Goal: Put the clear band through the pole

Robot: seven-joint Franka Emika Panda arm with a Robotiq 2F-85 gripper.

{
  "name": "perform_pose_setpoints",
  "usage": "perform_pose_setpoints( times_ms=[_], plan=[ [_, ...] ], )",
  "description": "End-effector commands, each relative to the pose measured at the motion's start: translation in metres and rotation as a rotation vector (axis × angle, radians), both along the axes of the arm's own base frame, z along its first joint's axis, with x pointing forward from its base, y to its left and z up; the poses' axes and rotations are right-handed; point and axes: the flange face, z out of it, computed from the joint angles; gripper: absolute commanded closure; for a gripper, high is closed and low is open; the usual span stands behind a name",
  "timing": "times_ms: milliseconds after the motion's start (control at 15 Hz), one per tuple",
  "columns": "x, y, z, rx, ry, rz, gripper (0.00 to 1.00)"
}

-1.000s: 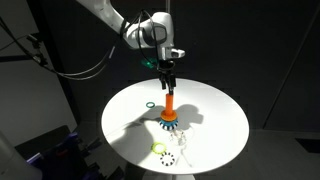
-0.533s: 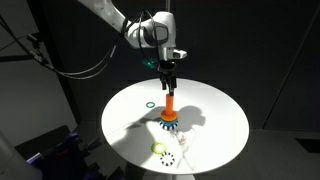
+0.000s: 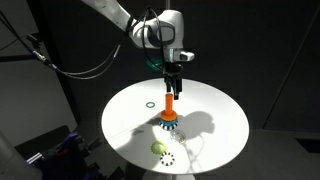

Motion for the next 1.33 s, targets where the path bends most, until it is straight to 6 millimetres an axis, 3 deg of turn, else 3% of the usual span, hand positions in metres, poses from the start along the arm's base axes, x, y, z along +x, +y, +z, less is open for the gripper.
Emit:
perform_pose_setpoints(
  times_ms=[0, 267, 600, 867, 1267],
  plan=[
    [-0.009, -0.027, 0.001, 0.033, 0.019, -0.021, 0.00],
    [-0.017, -0.063, -0.008, 0.033, 0.020, -0.065, 0.00],
    [-0.023, -0.097, -0.044, 0.009, 0.029, -0.119, 0.00],
    [-0.025, -0.106, -0.083, -0.008, 0.027, -0.121, 0.00],
    [-0.029, -0.104, -0.135, -0.023, 0.038, -0.100, 0.00]
  ],
)
